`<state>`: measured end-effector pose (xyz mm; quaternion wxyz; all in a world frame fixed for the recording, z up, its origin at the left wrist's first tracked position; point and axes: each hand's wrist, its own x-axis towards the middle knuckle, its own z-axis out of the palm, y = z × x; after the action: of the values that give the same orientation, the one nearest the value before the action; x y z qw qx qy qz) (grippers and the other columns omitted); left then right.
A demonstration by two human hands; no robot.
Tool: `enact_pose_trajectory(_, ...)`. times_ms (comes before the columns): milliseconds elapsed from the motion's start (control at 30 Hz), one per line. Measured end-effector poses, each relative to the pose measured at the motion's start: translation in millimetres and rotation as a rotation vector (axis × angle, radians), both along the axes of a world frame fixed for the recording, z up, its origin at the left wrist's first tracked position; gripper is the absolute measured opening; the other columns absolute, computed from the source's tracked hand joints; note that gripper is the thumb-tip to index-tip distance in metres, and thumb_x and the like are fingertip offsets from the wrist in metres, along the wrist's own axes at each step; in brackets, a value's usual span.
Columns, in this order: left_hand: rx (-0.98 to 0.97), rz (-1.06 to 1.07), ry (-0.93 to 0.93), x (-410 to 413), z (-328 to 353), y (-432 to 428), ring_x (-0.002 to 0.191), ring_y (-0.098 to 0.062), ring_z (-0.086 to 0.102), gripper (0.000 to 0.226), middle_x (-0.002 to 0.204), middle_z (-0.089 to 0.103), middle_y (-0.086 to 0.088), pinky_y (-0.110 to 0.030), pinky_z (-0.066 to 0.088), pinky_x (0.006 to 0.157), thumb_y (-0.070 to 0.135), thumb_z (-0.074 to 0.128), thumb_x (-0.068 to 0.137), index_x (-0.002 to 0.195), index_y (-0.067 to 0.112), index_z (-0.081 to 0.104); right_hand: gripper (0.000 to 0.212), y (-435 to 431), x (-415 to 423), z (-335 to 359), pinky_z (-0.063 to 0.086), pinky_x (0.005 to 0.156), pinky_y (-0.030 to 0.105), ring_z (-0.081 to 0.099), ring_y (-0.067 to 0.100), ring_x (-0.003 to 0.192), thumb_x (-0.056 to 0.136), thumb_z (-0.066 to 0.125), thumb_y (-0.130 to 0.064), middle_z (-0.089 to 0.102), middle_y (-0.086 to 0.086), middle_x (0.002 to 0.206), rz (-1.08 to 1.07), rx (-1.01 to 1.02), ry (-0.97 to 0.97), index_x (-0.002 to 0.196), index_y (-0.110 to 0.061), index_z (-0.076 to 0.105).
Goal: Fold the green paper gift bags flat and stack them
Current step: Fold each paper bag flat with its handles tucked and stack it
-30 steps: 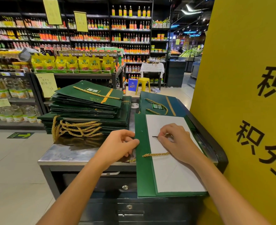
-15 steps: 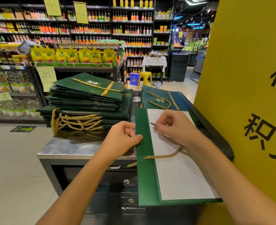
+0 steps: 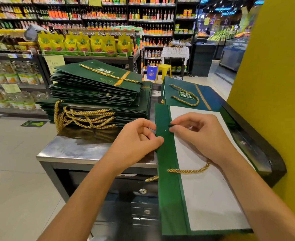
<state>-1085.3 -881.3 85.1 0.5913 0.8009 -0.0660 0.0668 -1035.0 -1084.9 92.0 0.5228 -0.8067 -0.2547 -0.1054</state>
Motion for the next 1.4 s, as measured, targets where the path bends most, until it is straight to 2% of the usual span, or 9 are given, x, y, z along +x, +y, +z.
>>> enact_pose_trajectory(233,-0.020,-0.012,-0.009,0,-1,2,0.063,-0.010,0.059,0.022,0.077,0.066,0.005,-0.018,0.046,0.052,0.014,0.073,0.090,0.109,0.019,0.063,0.009,-3,0,-2,0.043,0.059,0.017,0.052,0.004,0.066,0.088,0.076,-0.017,0.072,-0.015,0.078,0.079,-0.028,-0.014,0.093,-0.024,0.081)
enact_pose_trajectory(500,-0.026,-0.077,-0.029,-4,-2,6,0.065,-0.012,0.060,0.026,0.084,0.069,0.003,-0.022,0.051,0.061,0.005,0.067,0.093,0.116,0.015,0.062,0.008,-1,1,-2,0.047,0.063,0.019,0.060,0.017,0.078,0.088,0.077,-0.020,0.074,-0.006,0.081,0.023,-0.020,-0.032,0.093,-0.024,0.081)
enact_pose_trajectory(600,-0.041,-0.094,-0.033,-5,-2,8,0.066,-0.012,0.062,0.029,0.087,0.070,0.001,-0.023,0.049,0.058,-0.005,0.056,0.095,0.117,0.014,0.062,0.007,0,0,-2,0.043,0.061,0.013,0.056,0.009,0.071,0.086,0.078,-0.019,0.071,-0.012,0.077,0.028,-0.022,-0.019,0.091,-0.022,0.081)
enact_pose_trajectory(767,-0.026,-0.102,-0.076,-6,-2,7,0.069,-0.011,0.064,0.025,0.084,0.068,0.005,-0.018,0.048,0.060,0.008,0.064,0.097,0.119,0.019,0.063,0.008,-1,-1,-1,0.046,0.064,0.014,0.057,0.010,0.076,0.087,0.078,-0.019,0.072,-0.015,0.083,0.024,-0.037,-0.013,0.091,-0.024,0.081)
enact_pose_trajectory(900,-0.057,-0.122,-0.067,-6,-2,9,0.068,-0.012,0.062,0.030,0.092,0.068,-0.005,-0.021,0.049,0.062,0.004,0.059,0.099,0.123,0.019,0.064,0.010,-2,-1,-1,0.043,0.060,0.015,0.054,0.007,0.071,0.088,0.077,-0.017,0.071,-0.013,0.079,0.037,0.003,-0.002,0.093,-0.025,0.081)
enact_pose_trajectory(1033,-0.021,-0.098,-0.090,-5,-2,5,0.067,-0.013,0.064,0.031,0.084,0.068,0.003,-0.020,0.049,0.063,0.004,0.065,0.095,0.120,0.022,0.064,0.010,-1,-1,-1,0.044,0.061,0.014,0.054,0.005,0.071,0.087,0.078,-0.016,0.071,-0.015,0.079,0.051,-0.004,0.011,0.092,-0.023,0.081)
enact_pose_trajectory(1167,-0.009,-0.083,-0.128,-3,-3,-1,0.063,-0.015,0.061,0.031,0.078,0.064,0.007,-0.037,0.056,0.068,0.010,0.068,0.093,0.118,0.026,0.063,0.011,2,-1,-1,0.046,0.065,0.015,0.056,0.006,0.072,0.083,0.081,-0.015,0.072,-0.011,0.082,0.031,-0.002,-0.011,0.090,-0.024,0.080)
enact_pose_trajectory(1300,0.022,-0.065,-0.138,-1,-2,-5,0.064,-0.018,0.057,0.030,0.080,0.063,0.004,-0.046,0.055,0.070,0.022,0.072,0.093,0.117,0.030,0.058,0.030,0,0,-1,0.047,0.066,0.025,0.057,0.014,0.076,0.085,0.079,-0.012,0.070,-0.007,0.086,0.061,0.004,-0.074,0.108,-0.030,0.073)
enact_pose_trajectory(1400,0.053,-0.033,-0.115,3,-4,-5,0.064,-0.011,0.056,0.034,0.081,0.064,0.003,-0.036,0.052,0.066,0.028,0.073,0.091,0.120,0.032,0.054,0.052,1,2,-3,0.044,0.066,0.020,0.053,0.015,0.077,0.092,0.071,-0.008,0.064,-0.007,0.089,0.127,-0.087,-0.157,0.132,-0.039,0.061)
